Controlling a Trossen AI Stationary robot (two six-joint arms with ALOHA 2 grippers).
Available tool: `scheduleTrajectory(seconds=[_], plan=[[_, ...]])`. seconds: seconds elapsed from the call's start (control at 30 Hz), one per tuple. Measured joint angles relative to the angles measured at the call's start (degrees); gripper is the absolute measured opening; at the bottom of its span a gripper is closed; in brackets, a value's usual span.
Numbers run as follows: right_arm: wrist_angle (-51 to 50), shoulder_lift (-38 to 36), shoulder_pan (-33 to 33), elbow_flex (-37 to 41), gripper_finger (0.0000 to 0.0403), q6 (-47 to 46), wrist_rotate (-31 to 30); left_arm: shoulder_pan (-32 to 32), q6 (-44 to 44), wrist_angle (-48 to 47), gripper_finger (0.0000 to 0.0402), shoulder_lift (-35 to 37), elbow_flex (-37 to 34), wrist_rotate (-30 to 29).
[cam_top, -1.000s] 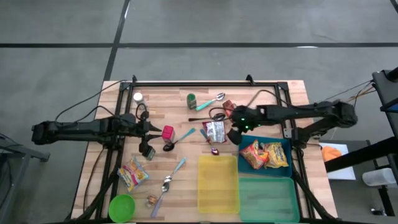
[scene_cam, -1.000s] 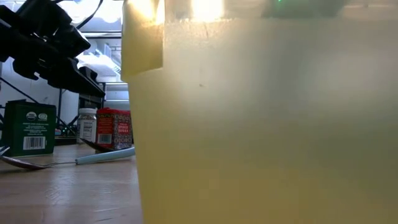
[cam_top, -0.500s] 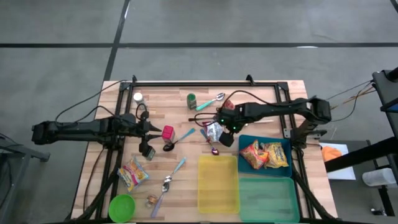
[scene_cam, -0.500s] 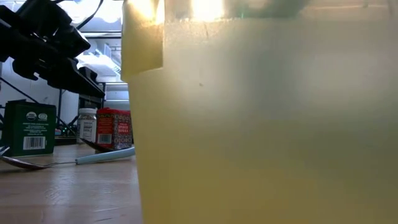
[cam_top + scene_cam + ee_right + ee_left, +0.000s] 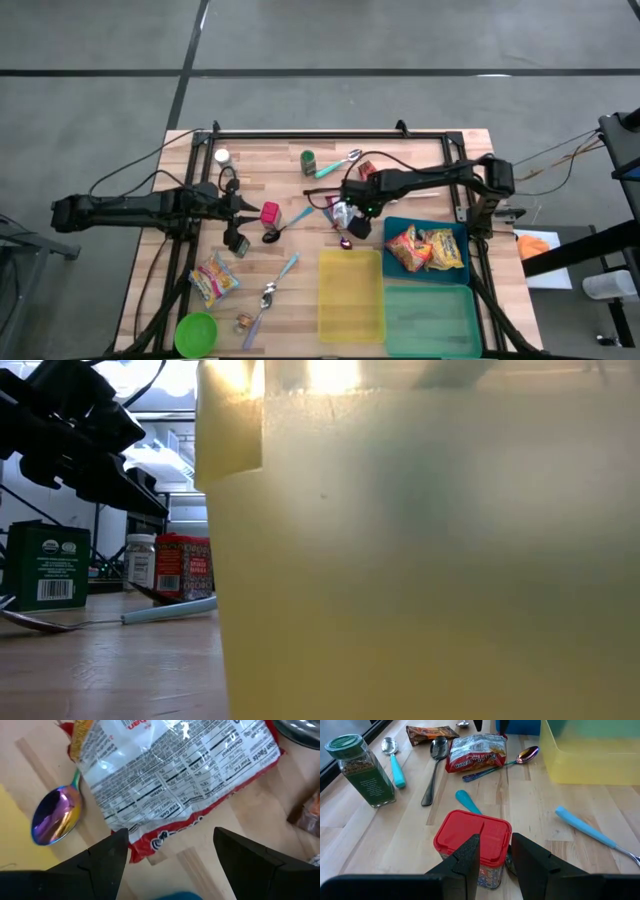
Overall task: Pick & Place Food Item
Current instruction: Put the red noodle pack into the blue bin
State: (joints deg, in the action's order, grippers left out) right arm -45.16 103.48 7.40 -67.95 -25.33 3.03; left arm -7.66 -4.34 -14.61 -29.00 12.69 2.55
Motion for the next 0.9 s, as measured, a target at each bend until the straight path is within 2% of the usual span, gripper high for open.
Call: scheduleTrajectory(seconds=[0.3,0.63,0.9], plan=[[0.2,3.2,0.2,-0.3,0.0287,0.0,0.1,0.0,0.0,-0.1,0.0115,0.0,0.0,0.0],[0.9,3.3,0.2,-0.2,0.0281,0.1,0.2,0.0,-0.2,-0.5,0.0115,0.0,0.0,0.0],[1.6,3.3,0.1,-0.1,0.0180,-0.1,-0.8,0.0,-0.1,-0.5,0.0115,0.0,0.0,0.0]])
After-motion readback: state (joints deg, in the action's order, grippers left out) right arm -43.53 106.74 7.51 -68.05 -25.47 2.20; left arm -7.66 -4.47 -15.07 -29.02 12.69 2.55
